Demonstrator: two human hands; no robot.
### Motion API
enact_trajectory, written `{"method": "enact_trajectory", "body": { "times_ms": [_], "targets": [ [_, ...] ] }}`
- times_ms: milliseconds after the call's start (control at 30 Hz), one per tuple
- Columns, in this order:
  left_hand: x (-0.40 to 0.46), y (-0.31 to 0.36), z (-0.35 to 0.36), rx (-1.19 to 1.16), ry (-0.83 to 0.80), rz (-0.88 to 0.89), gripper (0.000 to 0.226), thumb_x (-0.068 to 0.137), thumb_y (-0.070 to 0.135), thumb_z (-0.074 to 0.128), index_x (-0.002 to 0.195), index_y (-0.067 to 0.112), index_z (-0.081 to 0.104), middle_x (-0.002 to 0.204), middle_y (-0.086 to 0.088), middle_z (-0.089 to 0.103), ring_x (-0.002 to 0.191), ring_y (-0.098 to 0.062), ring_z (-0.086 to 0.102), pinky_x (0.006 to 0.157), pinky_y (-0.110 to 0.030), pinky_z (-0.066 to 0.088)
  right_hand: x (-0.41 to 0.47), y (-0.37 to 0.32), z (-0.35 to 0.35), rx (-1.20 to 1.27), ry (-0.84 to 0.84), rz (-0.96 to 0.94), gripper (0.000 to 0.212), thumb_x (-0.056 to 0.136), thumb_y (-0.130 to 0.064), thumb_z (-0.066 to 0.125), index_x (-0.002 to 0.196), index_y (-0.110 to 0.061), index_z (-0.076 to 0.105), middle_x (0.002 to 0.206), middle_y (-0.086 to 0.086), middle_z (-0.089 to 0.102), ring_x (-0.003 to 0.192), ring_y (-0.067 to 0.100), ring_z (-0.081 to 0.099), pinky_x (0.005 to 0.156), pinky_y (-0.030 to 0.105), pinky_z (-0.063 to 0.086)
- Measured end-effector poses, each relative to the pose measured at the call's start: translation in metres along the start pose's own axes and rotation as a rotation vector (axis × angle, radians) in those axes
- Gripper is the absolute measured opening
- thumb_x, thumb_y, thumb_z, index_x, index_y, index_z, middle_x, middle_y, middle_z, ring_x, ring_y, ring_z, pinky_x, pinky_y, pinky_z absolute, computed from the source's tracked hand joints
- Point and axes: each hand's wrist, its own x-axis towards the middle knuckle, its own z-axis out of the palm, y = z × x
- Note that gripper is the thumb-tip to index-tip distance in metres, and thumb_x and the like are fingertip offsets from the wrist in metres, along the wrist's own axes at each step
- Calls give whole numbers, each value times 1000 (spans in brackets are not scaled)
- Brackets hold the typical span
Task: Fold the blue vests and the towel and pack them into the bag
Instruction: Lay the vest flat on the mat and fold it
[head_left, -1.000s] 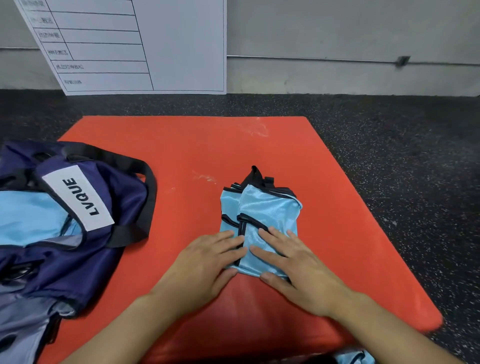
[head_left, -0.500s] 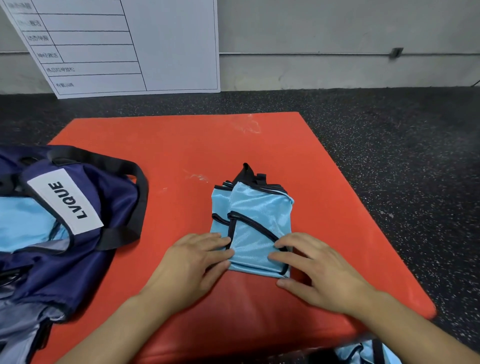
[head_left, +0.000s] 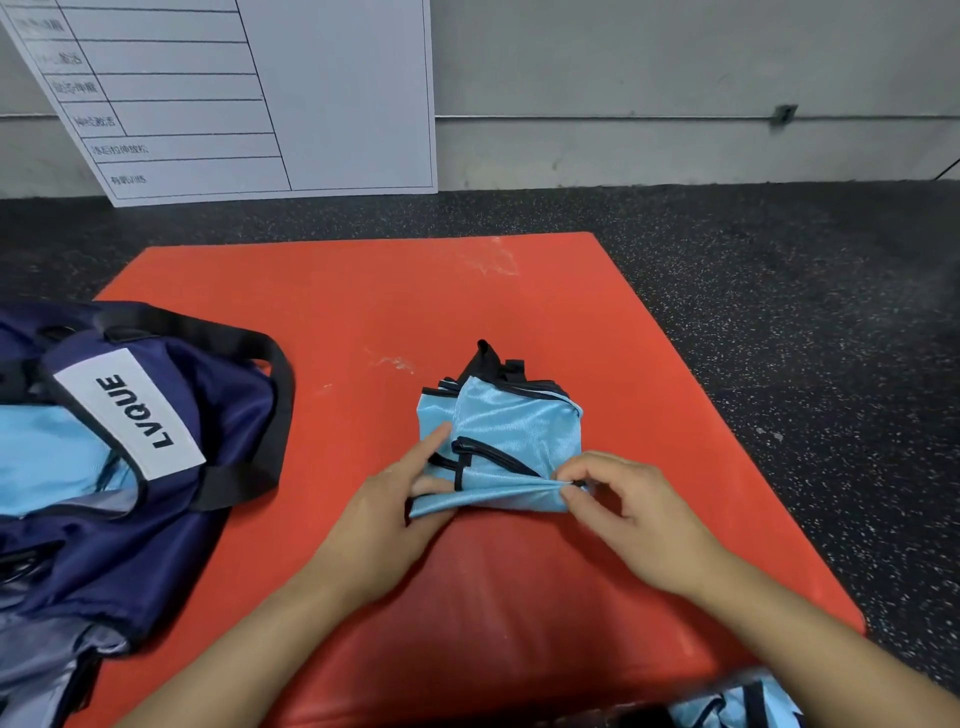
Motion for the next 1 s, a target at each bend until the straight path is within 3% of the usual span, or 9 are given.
{"method": "enact_trajectory", "body": {
  "times_ms": [167, 367, 433, 500, 633, 733, 833, 933, 1000],
  "targets": [
    [8, 6, 5, -136, 49, -134, 76, 96, 18, 67, 157, 38, 26, 57, 15, 48, 57, -3, 43, 59, -15, 38, 0, 1, 4, 445, 48, 177, 22, 99, -26, 64, 121, -26, 61, 108, 4, 71, 94, 18, 63, 87, 28, 48],
    [8, -1, 4, -296, 89, -271, 81, 90, 24, 69, 157, 38, 25, 87, 0, 75, 71, -16, 66, 83, -42, 57, 0, 5, -12, 827, -32, 303, 51, 99, -49, 51, 102, -2, 71, 133, 15, 66, 129, 30, 58, 109, 43, 44],
    [8, -1, 2, -306, 109, -281, 73, 88, 25, 69, 152, 35, 35, 91, 2, 77, 74, -18, 70, 84, -40, 58, -3, 4, -13, 719, -137, 315, 58, 94, -58, 59, 92, -4, 78, 122, 15, 71, 123, 26, 62, 108, 33, 42],
    [7, -1, 1, -315, 117, -269, 67, 89, 25, 68, 148, 35, 40, 85, -2, 75, 67, -12, 61, 76, -37, 57, -4, -1, -11, 592, -210, 286, 39, 94, -46, 67, 98, -10, 81, 114, 8, 74, 114, 17, 66, 101, 21, 43],
    [0, 5, 1, -386, 163, -247, 61, 97, 15, 66, 149, 30, 39, 62, 11, 60, 56, -3, 47, 59, -18, 42, -1, -8, -4, 574, -66, 324, 23, 89, -28, 68, 106, -20, 81, 109, -4, 77, 98, 1, 65, 87, 12, 44],
    [-4, 11, -5, -531, 148, -253, 70, 96, 16, 65, 153, 32, 29, 90, 10, 78, 76, 3, 63, 76, -15, 48, 4, -4, 0, 591, 42, 330, 22, 89, -28, 68, 106, -28, 82, 91, -5, 73, 82, 4, 58, 81, 16, 47],
    [-9, 10, -11, -495, 116, -248, 77, 96, 9, 64, 154, 38, 21, 105, 6, 78, 91, -2, 66, 93, -23, 50, 9, 1, 5, 611, 114, 356, 23, 94, -15, 67, 108, -27, 81, 71, 6, 46, 71, 8, 51, 82, 28, 54],
    [-11, 14, -12, -412, 111, -229, 76, 98, 1, 60, 147, 46, 25, 82, 7, 74, 68, -3, 54, 73, -17, 46, 14, 2, 11, 643, 154, 389, 28, 96, -5, 66, 110, -25, 80, 71, 9, 32, 66, 19, 43, 71, 27, 58],
    [-9, 15, -13, -411, 126, -261, 75, 99, 1, 59, 153, 39, 24, 82, -12, 72, 65, -7, 45, 66, -18, 40, 16, 0, 14, 633, 167, 403, 28, 96, -5, 65, 114, -23, 79, 69, 9, 30, 63, 24, 40, 64, 26, 56]
  ]
}}
